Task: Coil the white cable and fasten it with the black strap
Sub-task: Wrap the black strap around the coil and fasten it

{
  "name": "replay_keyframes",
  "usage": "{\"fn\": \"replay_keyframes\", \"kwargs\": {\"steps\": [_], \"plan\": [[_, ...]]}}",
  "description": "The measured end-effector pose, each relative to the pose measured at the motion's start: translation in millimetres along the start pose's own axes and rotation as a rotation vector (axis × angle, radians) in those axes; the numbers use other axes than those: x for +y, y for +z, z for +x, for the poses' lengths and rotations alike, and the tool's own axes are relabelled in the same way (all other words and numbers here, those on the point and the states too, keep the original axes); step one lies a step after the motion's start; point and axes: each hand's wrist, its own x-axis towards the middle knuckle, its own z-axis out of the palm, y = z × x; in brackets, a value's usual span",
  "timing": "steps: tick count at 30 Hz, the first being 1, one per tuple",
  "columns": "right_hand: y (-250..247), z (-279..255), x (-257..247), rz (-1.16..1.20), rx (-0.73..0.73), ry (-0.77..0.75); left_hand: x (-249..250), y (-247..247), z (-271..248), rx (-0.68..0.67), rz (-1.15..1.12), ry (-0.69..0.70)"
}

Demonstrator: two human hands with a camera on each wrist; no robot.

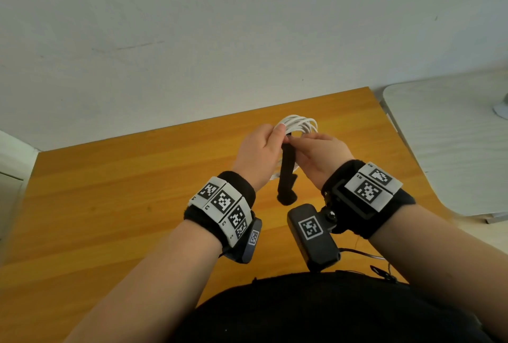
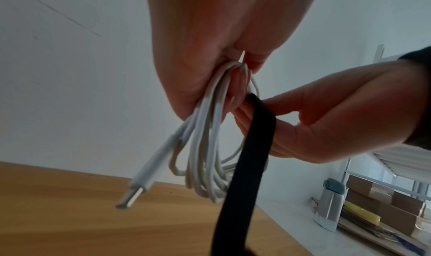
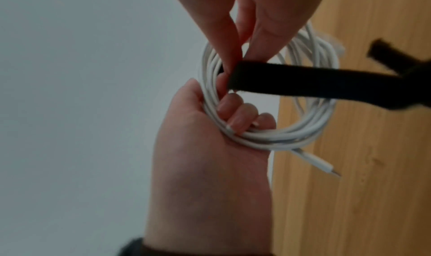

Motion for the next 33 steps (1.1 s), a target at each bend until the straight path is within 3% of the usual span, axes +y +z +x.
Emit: {"fn": "replay_keyframes", "kwargs": {"steps": [3, 7, 11, 15, 19, 23, 26, 29, 31, 33], "plan": [[1.0, 0.6, -2.6, 0.102, 0.046, 0.041, -2.2, 1.3, -1.0, -0.001, 0.079, 0.046], [6.3, -6.1, -10.6, -0.115, 0.203, 0.039, -2.6, 3.3, 1.5, -0.038, 0.093, -0.022], [1.7, 3.6, -6.2, 0.149, 0.003, 0.134, 0.0, -3.0, 5.1, -0.107, 0.056, -0.052], [-3.9, 8.7, -9.4, 0.295, 0.031, 0.233, 1.2, -4.1, 5.0, -0.13, 0.046, -0.098], [0.5, 4.9, -15.1, 0.303, 0.029, 0.284, -2.6, -2.5, 5.9, -0.154, 0.018, -0.085], [0.0, 4.4, -17.4, 0.226, -0.02, 0.199, -7.2, -3.3, 6.3, -0.112, 0.071, -0.019], [-2.9, 8.1, -17.8, 0.022, 0.042, 0.052, -7.4, -5.2, 6.3, -0.086, 0.122, 0.041], [-5.0, 11.3, -21.5, -0.472, 0.192, -0.214, -3.6, -6.0, 5.0, -0.102, 0.254, 0.087], [-3.5, 12.5, -26.5, -0.696, 0.125, -0.334, -0.6, -4.9, 2.9, -0.13, 0.306, 0.1], [-0.5, 13.2, -32.6, -0.863, 0.016, -0.332, 1.7, -3.2, 1.6, -0.16, 0.346, 0.111]]}}
